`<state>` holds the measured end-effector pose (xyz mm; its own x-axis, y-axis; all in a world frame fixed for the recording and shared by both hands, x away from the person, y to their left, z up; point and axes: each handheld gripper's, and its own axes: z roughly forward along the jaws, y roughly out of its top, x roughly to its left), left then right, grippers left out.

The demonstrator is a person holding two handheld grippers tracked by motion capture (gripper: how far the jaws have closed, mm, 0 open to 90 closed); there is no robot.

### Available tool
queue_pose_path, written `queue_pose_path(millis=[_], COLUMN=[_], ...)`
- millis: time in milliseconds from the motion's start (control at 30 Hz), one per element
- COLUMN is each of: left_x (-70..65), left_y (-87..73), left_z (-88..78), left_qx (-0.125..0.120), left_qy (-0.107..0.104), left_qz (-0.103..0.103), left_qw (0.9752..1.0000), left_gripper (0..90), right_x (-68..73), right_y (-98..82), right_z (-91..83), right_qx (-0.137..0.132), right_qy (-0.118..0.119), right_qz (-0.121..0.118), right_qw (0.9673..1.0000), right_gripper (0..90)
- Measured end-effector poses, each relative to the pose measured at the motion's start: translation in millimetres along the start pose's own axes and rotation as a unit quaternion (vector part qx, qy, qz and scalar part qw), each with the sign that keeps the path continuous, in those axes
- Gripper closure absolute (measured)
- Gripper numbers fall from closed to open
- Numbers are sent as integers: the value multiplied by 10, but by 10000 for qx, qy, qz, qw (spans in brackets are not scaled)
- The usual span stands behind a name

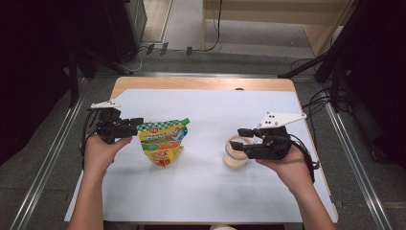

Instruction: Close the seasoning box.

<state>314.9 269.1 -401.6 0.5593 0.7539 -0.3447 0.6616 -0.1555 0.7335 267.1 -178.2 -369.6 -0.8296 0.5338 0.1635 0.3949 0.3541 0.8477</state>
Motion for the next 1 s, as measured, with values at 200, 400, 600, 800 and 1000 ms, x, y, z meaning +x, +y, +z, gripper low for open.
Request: queue_pose_path(millis=[200,400,600,800,1000], left_x=[-10,-2,26,43,55], left_y=[-12,-21,-36,-49,-57], left_z=[46,41,3,2,-5], left_qx=[111,145,93,102,94], left_qy=[2,15,30,35,48], left_qz=[28,90,47,38,23], left_qw=[9999,9999,9999,9999,9999], left_gripper=[479,477,473,471,471], right_x=[-97,-203,-286,-388,-529], right_y=[8,14,18,-21,-115], right_z=[-155,-354,-551,-691,-745], right_qx=[-47,-205,-308,-393,-444], right_qy=[-205,-353,-579,-800,-926], right_qz=[48,146,205,316,534], right_qw=[9998,9991,9976,9955,9933], right_gripper=[496,520,560,661,783])
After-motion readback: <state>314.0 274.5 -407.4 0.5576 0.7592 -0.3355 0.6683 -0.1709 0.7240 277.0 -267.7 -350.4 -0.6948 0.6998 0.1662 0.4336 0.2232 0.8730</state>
